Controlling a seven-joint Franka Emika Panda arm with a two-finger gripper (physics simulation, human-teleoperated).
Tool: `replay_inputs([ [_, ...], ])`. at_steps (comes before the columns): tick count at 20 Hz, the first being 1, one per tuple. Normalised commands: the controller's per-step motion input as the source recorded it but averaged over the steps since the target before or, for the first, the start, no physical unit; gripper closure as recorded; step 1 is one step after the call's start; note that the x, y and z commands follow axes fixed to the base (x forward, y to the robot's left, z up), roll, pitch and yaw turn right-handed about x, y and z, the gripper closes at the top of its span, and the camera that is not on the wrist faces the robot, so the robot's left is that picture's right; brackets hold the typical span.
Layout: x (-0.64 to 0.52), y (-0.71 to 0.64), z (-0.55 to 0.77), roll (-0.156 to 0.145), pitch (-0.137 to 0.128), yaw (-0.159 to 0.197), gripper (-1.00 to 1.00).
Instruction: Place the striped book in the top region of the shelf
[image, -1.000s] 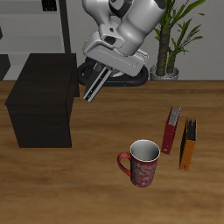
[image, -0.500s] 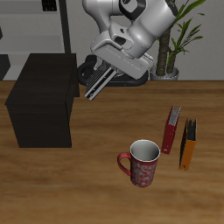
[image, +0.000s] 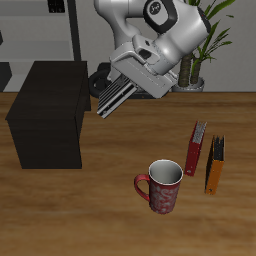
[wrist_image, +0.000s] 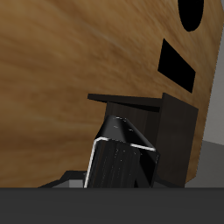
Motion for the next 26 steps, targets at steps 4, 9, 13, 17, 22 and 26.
replay_inputs([
  [4,0.06,-0.02,-0.06,-0.154,-0.023,-0.030,1.00],
  [9,0.02,0.10,0.01,-0.044,-0.008,-0.027,1.00],
  [13,0.06,0.03,-0.06,-0.085,-0.001,-0.027,1.00],
  [17,0.11,0.07,-0.06,-0.037,0.018,-0.010,1.00],
  [22,0.04,0.10,-0.05,-0.031,0.002,-0.009,1.00],
  [26,0.00,-0.01,-0.06,-0.075,-0.001,-0.024,1.00],
])
